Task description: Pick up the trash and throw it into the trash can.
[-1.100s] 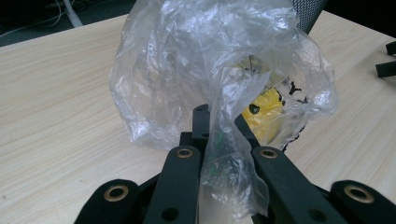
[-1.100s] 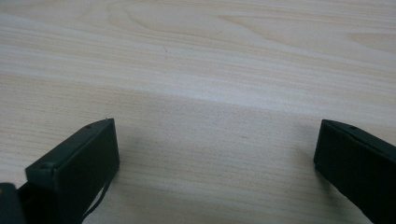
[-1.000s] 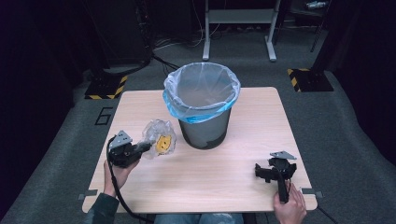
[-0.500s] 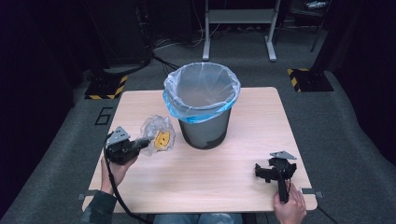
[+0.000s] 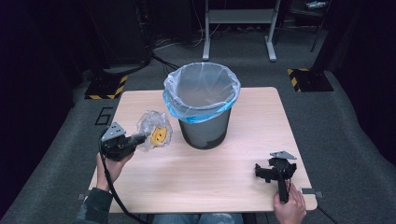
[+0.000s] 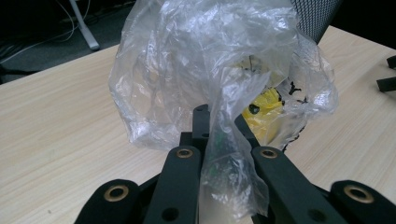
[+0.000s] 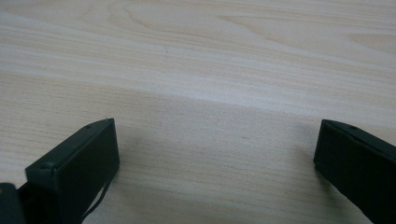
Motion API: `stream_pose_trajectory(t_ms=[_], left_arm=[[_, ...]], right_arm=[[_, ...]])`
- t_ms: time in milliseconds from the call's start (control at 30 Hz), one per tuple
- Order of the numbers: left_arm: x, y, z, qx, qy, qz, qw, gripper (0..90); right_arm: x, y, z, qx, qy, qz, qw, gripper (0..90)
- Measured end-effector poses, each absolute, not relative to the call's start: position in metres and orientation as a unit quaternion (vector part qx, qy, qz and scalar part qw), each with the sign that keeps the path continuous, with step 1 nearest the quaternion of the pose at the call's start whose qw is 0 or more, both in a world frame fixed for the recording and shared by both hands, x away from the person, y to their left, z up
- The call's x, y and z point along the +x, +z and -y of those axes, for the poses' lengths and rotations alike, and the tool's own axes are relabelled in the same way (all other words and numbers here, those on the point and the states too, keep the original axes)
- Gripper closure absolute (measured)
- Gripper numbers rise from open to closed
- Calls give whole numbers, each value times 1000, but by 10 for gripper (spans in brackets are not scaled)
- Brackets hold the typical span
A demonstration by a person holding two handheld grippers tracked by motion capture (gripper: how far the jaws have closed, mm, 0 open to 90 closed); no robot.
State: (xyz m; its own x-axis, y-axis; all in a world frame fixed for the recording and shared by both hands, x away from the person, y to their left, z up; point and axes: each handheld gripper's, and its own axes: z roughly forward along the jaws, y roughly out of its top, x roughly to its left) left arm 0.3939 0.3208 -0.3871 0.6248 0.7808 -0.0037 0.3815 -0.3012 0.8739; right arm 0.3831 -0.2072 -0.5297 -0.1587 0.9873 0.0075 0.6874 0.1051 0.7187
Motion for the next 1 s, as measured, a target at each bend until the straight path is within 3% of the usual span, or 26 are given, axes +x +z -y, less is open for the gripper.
stream_pose_trajectory(t_ms=[1000], left_arm=[[410, -344, -328, 776, 233, -368, 456, 853]], right_arm=[[383, -530, 207, 598, 300, -700, 250, 0]])
